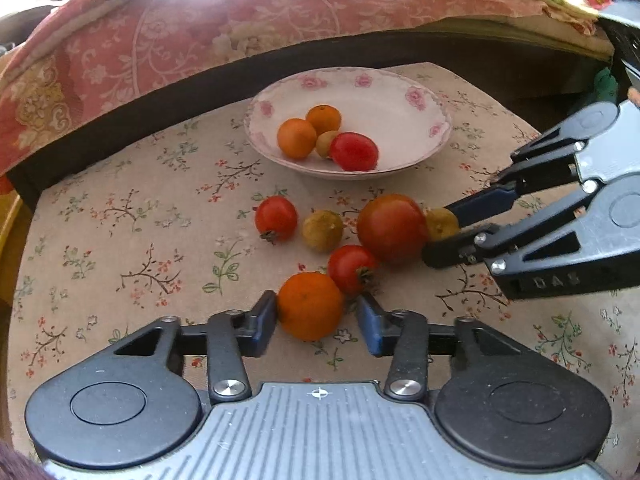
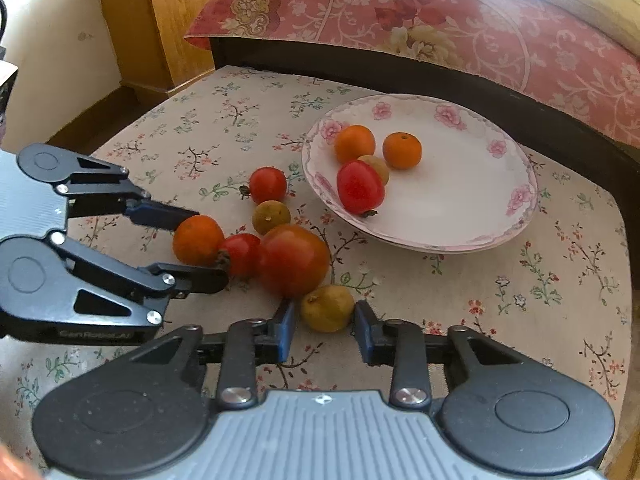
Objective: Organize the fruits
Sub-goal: 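Move left gripper toward a large orange while right gripper approaches a yellow-brown fruit, then close left gripper on the large orange while right gripper closes on the yellow-brown fruit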
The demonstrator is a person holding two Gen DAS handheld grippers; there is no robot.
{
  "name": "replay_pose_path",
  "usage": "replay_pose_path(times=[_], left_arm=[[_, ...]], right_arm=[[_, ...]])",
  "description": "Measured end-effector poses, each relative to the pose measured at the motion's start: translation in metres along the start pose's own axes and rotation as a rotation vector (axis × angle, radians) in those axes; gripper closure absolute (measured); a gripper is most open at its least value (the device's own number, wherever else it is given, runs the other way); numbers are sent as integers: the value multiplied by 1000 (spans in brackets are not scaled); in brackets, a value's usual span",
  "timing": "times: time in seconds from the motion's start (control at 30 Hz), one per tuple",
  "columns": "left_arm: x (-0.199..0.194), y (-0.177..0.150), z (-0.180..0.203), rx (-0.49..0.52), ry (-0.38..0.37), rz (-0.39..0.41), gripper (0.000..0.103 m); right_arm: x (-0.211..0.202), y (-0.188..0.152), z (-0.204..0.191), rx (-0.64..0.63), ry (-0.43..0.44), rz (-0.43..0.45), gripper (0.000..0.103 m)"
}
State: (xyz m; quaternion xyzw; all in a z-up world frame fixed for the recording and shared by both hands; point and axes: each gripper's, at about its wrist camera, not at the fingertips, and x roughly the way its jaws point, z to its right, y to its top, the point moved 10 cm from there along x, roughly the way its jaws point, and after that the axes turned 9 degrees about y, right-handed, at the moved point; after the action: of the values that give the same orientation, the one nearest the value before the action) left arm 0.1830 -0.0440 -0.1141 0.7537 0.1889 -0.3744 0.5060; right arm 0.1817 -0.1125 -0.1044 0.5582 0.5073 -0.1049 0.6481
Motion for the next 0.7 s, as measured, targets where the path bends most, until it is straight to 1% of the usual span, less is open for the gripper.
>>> replay_pose_path(times=[0.07, 0.13, 0.37, 0.53, 0.6, 0.67, 0.7], left_arm=[[-2, 0, 0, 8, 7, 1, 59], [-3, -2, 1, -1, -10, -11, 60], [-17, -13, 13, 70, -24, -22, 60], [-23, -16, 19, 94, -44, -20, 59], [-22, -18, 20, 102, -41, -21, 58], [-23, -18, 20, 107, -38, -17, 58], [-22, -17, 20, 108, -36, -17, 54]], right_arm=[[-1, 0, 1, 6, 0, -4, 70], [-2, -2, 1, 6, -3, -6, 70], [-12, -9, -1, 5, 11, -19, 70], [-15, -14, -10, -20, 33, -30, 70], [-12, -18, -12, -34, 37, -54, 70], [-11, -19, -13, -41, 31, -47, 70], [-11, -19, -13, -45, 32, -52, 69]])
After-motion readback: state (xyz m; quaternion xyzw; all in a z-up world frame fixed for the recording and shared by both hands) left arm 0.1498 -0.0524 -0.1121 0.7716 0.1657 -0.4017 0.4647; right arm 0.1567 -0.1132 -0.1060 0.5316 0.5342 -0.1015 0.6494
